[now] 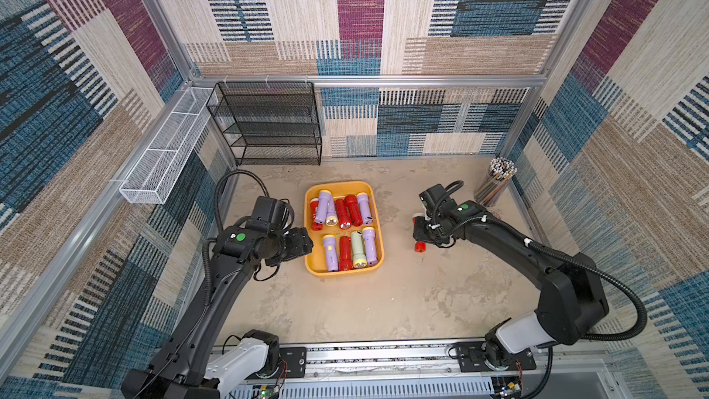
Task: Put the flashlights into the storage boxes
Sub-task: Pick up the flashlight from the center of the board, then place the flashlight at the storage box.
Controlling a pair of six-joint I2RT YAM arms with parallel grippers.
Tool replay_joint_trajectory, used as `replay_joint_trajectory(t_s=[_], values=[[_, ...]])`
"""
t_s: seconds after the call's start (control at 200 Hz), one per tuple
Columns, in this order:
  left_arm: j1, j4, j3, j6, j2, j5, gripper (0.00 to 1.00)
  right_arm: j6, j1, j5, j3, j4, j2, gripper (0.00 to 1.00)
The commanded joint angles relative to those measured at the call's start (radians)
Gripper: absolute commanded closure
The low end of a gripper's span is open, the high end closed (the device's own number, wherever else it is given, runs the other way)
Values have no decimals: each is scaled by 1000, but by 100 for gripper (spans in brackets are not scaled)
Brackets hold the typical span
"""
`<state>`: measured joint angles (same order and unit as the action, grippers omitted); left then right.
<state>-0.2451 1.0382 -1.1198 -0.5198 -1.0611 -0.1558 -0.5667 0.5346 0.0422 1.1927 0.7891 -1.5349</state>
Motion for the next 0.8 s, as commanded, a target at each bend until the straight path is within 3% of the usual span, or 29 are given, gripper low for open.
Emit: replay_joint_trajectory(t_s=[0.0,0.19,0.561,0.796], values=[[34,41,-9,55,13,-14,25,-50,79,22,103,23,-57,67],[65,50,0,57,34,-22,25,-78,217,62,333,31,-221,66],[87,90,56,47,116,-6,25,-55,384,125,799,117,-599,66],[94,145,72,55,165,7,25,-88,447,200,865,93,-712,66]])
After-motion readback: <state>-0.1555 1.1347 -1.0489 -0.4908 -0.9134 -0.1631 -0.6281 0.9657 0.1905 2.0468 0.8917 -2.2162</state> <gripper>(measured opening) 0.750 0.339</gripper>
